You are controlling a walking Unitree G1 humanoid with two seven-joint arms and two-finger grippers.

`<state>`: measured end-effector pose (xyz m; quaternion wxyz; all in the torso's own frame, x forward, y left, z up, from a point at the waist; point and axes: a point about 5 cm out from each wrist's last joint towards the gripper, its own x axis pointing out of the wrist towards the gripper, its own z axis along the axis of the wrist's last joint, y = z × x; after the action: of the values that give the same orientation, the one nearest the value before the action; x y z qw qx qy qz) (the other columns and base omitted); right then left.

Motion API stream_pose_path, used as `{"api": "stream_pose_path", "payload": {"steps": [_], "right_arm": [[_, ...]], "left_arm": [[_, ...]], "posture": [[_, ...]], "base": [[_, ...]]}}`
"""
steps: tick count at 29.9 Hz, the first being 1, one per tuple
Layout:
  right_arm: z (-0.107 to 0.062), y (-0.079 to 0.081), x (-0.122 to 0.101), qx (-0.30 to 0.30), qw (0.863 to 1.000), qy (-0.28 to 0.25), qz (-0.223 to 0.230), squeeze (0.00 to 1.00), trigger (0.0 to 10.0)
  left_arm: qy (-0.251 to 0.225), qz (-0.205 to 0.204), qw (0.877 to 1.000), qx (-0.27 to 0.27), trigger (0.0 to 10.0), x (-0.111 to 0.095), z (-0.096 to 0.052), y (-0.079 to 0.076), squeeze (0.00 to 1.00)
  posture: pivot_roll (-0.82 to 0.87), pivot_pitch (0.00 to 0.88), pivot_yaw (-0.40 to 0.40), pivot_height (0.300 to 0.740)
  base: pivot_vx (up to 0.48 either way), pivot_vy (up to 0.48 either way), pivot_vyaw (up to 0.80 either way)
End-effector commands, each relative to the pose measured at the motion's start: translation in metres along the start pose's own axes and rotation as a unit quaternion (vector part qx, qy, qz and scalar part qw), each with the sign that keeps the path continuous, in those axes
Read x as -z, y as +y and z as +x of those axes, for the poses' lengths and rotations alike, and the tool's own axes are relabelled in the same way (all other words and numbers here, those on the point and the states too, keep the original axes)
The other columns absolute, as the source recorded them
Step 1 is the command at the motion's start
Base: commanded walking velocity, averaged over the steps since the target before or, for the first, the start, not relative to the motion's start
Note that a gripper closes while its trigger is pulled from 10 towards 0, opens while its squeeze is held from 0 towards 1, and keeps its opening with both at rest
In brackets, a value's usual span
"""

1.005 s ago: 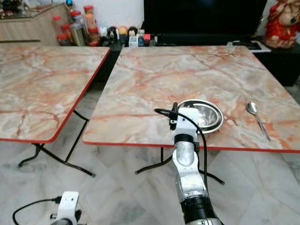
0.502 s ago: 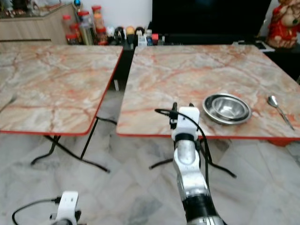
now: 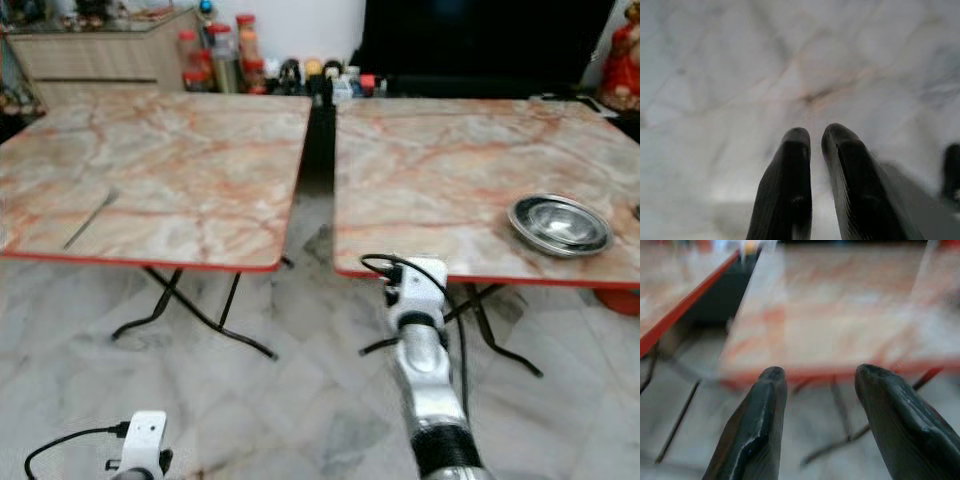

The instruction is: Setting the table

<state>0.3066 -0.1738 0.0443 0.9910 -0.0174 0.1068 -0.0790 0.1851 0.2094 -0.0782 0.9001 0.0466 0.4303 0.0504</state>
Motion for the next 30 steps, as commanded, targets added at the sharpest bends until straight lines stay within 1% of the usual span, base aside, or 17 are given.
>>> {"api": "stream_pose_path", "payload": {"steps": [1, 2, 5, 7, 10, 12, 14, 15, 16, 18, 21, 24, 26, 30], "right_arm": [[-0.003, -0.011, 0.017, 0.006, 0.999, 0.030, -0.007, 0.00, 10.0], [-0.004, -0.013, 0.019, 0.008, 0.999, 0.035, -0.011, 0.00, 10.0], [-0.010, -0.022, 0.042, 0.010, 0.996, 0.083, -0.017, 0.00, 10.0], [-0.013, -0.023, 0.051, 0.002, 0.995, 0.102, -0.012, 0.00, 10.0], [-0.021, -0.027, 0.067, 0.007, 0.991, 0.135, -0.014, 0.00, 10.0], [-0.030, -0.030, 0.083, 0.009, 0.985, 0.173, -0.016, 0.00, 10.0], [-0.037, -0.029, 0.093, -0.005, 0.980, 0.198, -0.019, 0.00, 10.0], [-0.037, -0.029, 0.093, -0.005, 0.980, 0.198, -0.019, 0.00, 10.0], [-0.046, -0.029, 0.105, -0.012, 0.974, 0.226, -0.026, 0.00, 10.0], [-0.052, -0.030, 0.113, -0.011, 0.969, 0.245, -0.031, 0.00, 10.0], [-0.067, -0.032, 0.129, -0.014, 0.959, 0.282, -0.030, 0.00, 10.0], [-0.078, -0.032, 0.139, -0.030, 0.951, 0.304, -0.047, 0.00, 10.0], [-0.084, -0.035, 0.144, -0.021, 0.947, 0.317, -0.043, 0.00, 10.0], [-0.090, -0.036, 0.150, -0.012, 0.943, 0.331, -0.040, 0.00, 10.0]], "left_arm": [[-0.010, 0.001, 1.000, 0.002, 10.0, -0.008, 0.002, -0.002, 0.00], [-0.010, 0.001, 1.000, 0.002, 10.0, -0.008, 0.002, -0.002, 0.00], [-0.010, 0.005, 1.000, 0.005, 10.0, -0.008, 0.002, -0.003, 0.00], [-0.010, 0.006, 1.000, 0.006, 10.0, -0.008, 0.002, -0.003, 0.00], [-0.010, 0.007, 1.000, 0.006, 10.0, -0.008, 0.002, -0.003, 0.00], [-0.010, 0.010, 1.000, 0.007, 10.0, -0.008, 0.002, -0.002, 0.00], [-0.009, 0.012, 1.000, 0.008, 10.0, -0.008, 0.002, -0.002, 0.00], [-0.009, 0.012, 1.000, 0.008, 10.0, -0.008, 0.002, -0.002, 0.00], [-0.009, 0.015, 1.000, 0.008, 10.0, -0.008, 0.002, -0.002, 0.00], [-0.008, 0.015, 1.000, 0.008, 10.0, -0.008, 0.002, -0.001, 0.00], [-0.009, 0.017, 1.000, 0.008, 10.0, -0.009, 0.002, 0.000, 0.00], [-0.010, 0.018, 1.000, 0.007, 10.0, -0.010, 0.002, 0.000, 0.00], [-0.011, 0.019, 1.000, 0.007, 10.0, -0.011, 0.002, 0.001, 0.00], [-0.012, 0.021, 1.000, 0.008, 10.0, -0.012, 0.003, 0.000, 0.00]], "posture": [[0.01, 0.000, -0.003, 0.736], [0.01, 0.000, -0.003, 0.736], [0.01, 0.000, -0.001, 0.736], [0.01, 0.000, 0.000, 0.736], [0.01, 0.000, 0.001, 0.736], [0.01, 0.000, 0.002, 0.736], [0.01, 0.000, 0.004, 0.736], [0.01, 0.000, 0.004, 0.736], [0.02, 0.000, 0.005, 0.736], [0.02, 0.000, 0.005, 0.736], [0.02, 0.000, 0.007, 0.736], [0.02, 0.000, 0.007, 0.736], [0.02, 0.000, 0.008, 0.736], [0.02, 0.000, 0.011, 0.736]], "base": [[0.000, 0.401, 0.00], [0.000, 0.401, 0.00], [0.000, 0.399, 0.00], [0.000, 0.398, 0.00], [0.000, 0.398, 0.00], [0.000, 0.396, 0.00], [0.000, 0.394, 0.00], [0.000, 0.394, 0.00], [0.000, 0.390, 0.00], [0.000, 0.390, 0.00], [0.000, 0.379, 0.00], [0.000, 0.339, 0.00], [0.000, 0.322, 0.00], [0.000, 0.323, 0.00]]}}
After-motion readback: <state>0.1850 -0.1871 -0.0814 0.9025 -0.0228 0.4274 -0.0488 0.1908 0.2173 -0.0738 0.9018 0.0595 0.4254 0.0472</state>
